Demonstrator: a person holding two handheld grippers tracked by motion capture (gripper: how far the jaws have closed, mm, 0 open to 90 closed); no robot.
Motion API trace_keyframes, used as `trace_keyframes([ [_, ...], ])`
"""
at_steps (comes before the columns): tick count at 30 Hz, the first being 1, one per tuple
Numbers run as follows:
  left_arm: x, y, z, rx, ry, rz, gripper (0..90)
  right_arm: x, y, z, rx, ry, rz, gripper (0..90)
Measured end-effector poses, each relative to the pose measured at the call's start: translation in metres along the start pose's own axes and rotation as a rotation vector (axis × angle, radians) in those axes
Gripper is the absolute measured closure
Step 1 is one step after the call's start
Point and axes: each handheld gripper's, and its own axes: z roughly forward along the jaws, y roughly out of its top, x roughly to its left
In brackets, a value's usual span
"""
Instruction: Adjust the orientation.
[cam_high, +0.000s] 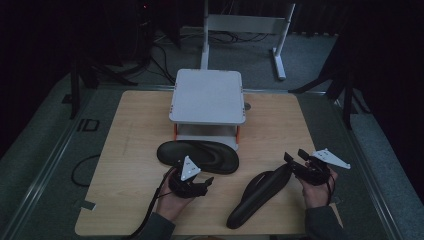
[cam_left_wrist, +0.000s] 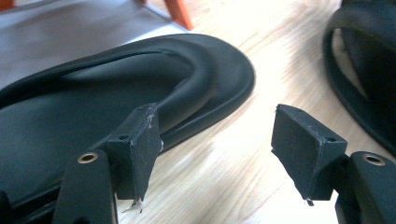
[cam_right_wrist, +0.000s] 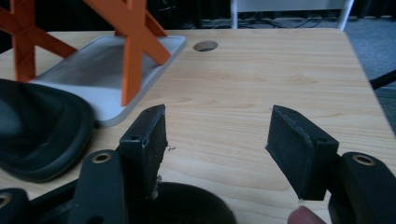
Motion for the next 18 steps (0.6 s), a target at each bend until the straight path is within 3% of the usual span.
trace_keyframes([
  [12, -0.020, 0.014, 0.015, -0.016, -0.082, 0.017, 32.5, 0.008, 0.001, -0.004, 0.020, 0.035, -0.015, 35.6],
  [18, -0.035, 0.023, 0.027, -0.021, -0.175, 0.011, 33.0, 0.010, 0.000, -0.009, 0.022, 0.043, -0.026, 35.5],
])
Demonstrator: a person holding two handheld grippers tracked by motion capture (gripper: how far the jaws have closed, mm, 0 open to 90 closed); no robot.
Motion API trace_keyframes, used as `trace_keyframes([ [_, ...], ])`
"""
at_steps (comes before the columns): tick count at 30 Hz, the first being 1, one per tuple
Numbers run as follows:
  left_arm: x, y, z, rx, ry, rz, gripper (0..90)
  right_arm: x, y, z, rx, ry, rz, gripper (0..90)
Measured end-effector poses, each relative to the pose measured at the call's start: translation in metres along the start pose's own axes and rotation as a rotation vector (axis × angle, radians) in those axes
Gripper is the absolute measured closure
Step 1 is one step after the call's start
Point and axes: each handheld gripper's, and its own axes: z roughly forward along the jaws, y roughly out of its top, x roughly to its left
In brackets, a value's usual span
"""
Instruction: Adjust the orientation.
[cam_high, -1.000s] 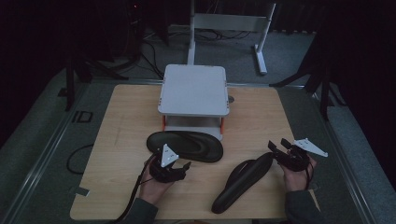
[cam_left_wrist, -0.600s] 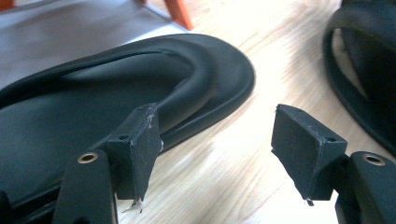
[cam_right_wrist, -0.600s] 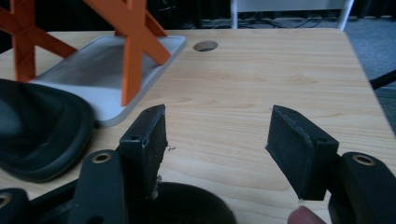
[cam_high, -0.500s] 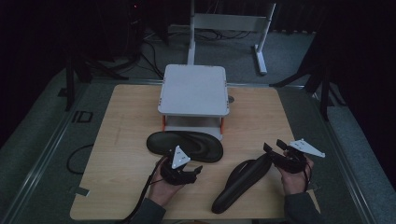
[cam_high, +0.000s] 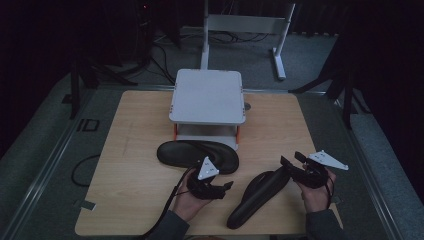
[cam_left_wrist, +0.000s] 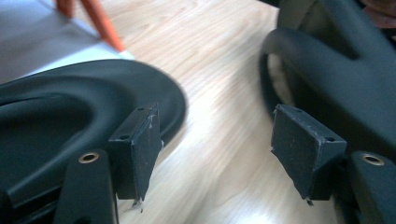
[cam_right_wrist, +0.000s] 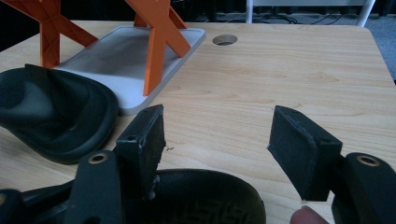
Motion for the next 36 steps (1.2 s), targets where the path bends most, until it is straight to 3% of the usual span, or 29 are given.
trace_keyframes([
  [5, -0.012, 0.008, 0.008, -0.010, -0.050, 0.014, 33.4, -0.002, -0.002, -0.007, -0.006, 0.001, 0.007, 35.5],
  [9, -0.017, 0.009, 0.015, 0.002, -0.056, 0.026, 34.4, -0.004, -0.006, -0.015, -0.014, -0.001, 0.016, 35.5],
  [13, -0.019, 0.007, 0.023, 0.029, -0.065, 0.027, 34.8, -0.006, -0.010, -0.022, -0.021, 0.000, 0.028, 35.5],
  [15, -0.024, 0.006, 0.034, 0.067, -0.068, 0.053, 34.9, -0.008, -0.012, -0.025, -0.024, 0.003, 0.037, 35.5],
  [17, -0.024, 0.006, 0.034, 0.067, -0.068, 0.053, 34.9, -0.008, -0.012, -0.026, -0.026, 0.003, 0.037, 35.5],
  [19, -0.032, 0.008, 0.047, 0.089, -0.080, 0.071, 35.0, -0.009, -0.014, -0.030, -0.027, 0.000, 0.035, 35.5],
  [26, -0.043, 0.008, 0.069, 0.123, -0.106, 0.088, 38.7, -0.012, -0.018, -0.035, -0.021, -0.022, 0.026, 35.2],
  [29, -0.048, 0.010, 0.075, 0.103, -0.196, 0.066, 37.1, -0.013, -0.019, -0.035, -0.019, -0.025, 0.031, 35.2],
  [32, -0.061, 0.013, 0.079, 0.125, -0.186, 0.117, 37.9, -0.014, -0.019, -0.035, -0.023, -0.027, 0.032, 35.2],
  [34, -0.061, 0.013, 0.079, 0.125, -0.186, 0.117, 38.7, -0.014, -0.019, -0.035, -0.026, -0.027, 0.031, 35.2],
  [36, -0.073, 0.010, 0.082, 0.133, -0.239, 0.138, 41.3, -0.014, -0.019, -0.036, -0.027, -0.028, 0.031, 35.2],
])
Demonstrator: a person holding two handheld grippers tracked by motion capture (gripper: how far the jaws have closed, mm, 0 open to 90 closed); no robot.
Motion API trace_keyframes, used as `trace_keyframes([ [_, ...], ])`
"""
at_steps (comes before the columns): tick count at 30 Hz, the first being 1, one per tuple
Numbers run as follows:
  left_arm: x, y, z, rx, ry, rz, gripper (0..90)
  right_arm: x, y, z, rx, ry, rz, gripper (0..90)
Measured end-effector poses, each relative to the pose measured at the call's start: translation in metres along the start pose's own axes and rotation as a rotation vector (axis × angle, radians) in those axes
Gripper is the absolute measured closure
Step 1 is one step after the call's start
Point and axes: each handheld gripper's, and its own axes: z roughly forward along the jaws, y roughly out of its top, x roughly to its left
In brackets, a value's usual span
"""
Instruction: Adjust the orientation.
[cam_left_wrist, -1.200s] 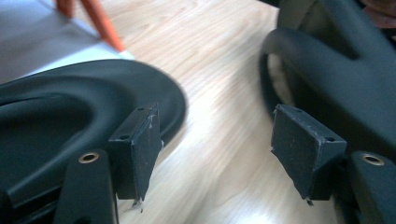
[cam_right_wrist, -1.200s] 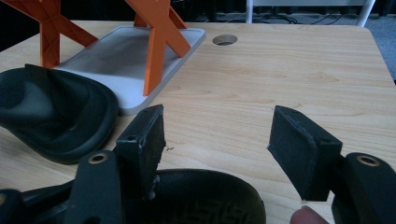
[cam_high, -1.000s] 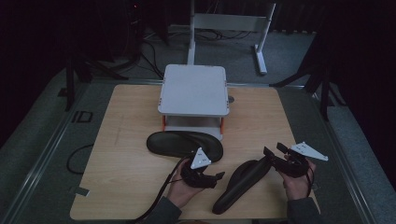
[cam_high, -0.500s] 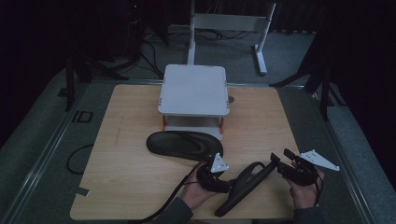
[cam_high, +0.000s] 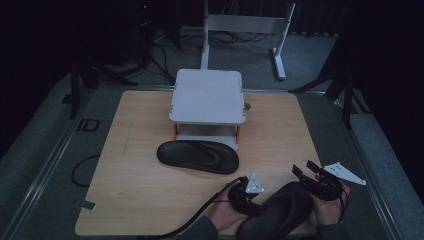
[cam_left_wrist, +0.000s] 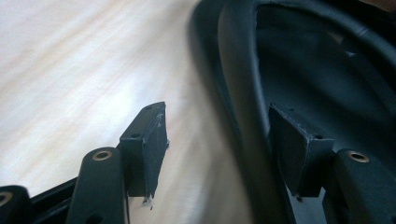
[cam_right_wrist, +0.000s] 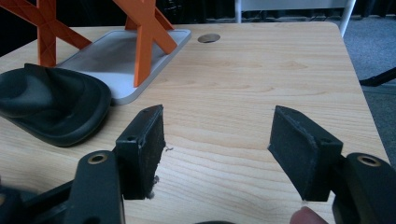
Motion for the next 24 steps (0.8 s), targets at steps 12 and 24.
trace_keyframes([
  [12, 0.000, 0.002, -0.013, 0.022, 0.072, 0.043, 80.9, -0.001, -0.001, 0.002, -0.001, -0.002, 0.002, 35.2],
  [24, 0.030, -0.022, -0.051, 0.021, 0.183, -0.018, 81.5, -0.001, -0.002, 0.004, 0.004, 0.000, 0.005, 35.2],
])
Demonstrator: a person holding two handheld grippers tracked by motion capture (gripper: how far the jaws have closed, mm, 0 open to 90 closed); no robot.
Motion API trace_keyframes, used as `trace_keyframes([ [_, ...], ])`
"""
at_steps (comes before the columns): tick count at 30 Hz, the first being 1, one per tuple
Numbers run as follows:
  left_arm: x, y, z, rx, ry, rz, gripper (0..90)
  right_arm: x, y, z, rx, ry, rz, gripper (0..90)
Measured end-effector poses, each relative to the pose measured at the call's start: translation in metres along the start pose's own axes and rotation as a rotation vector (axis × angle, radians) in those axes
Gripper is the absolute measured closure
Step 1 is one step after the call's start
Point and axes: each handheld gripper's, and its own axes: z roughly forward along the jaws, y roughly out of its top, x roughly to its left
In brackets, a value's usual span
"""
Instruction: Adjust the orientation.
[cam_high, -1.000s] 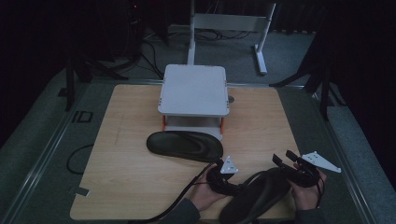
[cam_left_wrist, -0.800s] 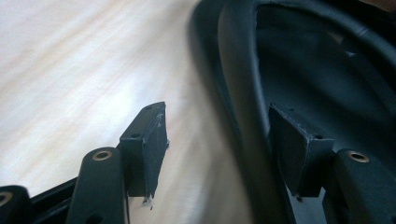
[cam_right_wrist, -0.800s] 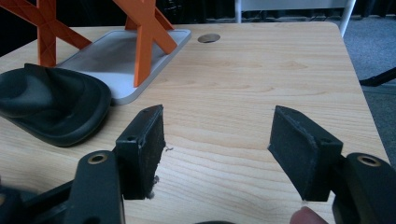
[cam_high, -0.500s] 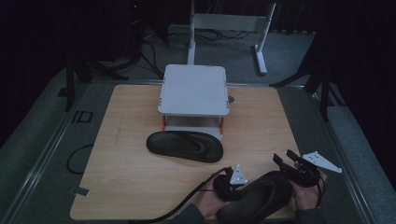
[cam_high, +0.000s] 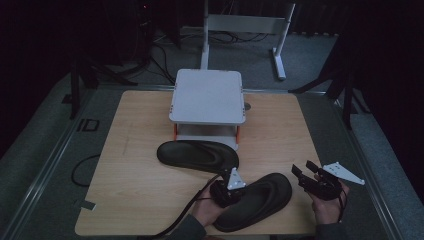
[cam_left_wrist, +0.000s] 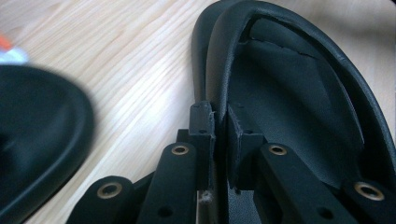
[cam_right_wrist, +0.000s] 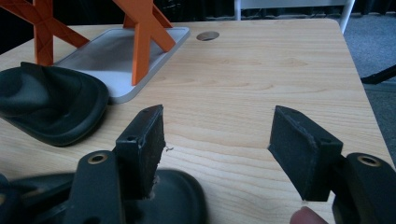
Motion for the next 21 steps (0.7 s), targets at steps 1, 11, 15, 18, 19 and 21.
trace_keyframes([
  [1, 0.003, -0.003, -0.003, -0.002, 0.004, -0.002, 81.5, 0.000, 0.000, 0.000, 0.002, 0.001, -0.002, 35.2],
  [11, 0.030, -0.030, -0.036, -0.007, 0.043, -0.061, 80.4, 0.006, 0.001, 0.011, 0.020, 0.015, -0.008, 35.2],
  [15, 0.034, -0.039, -0.048, -0.005, 0.049, -0.065, 80.3, 0.013, 0.003, 0.018, 0.031, 0.031, -0.021, 35.2],
  [18, 0.036, -0.045, -0.056, 0.000, 0.044, -0.061, 80.5, 0.020, 0.004, 0.025, 0.041, 0.047, -0.036, 35.2],
  [19, 0.036, -0.047, -0.059, 0.003, 0.041, -0.056, 80.6, 0.023, 0.004, 0.027, 0.044, 0.053, -0.040, 35.2],
  [21, 0.036, -0.050, -0.062, 0.004, 0.041, -0.048, 80.6, 0.025, 0.004, 0.030, 0.047, 0.058, -0.045, 35.2],
])
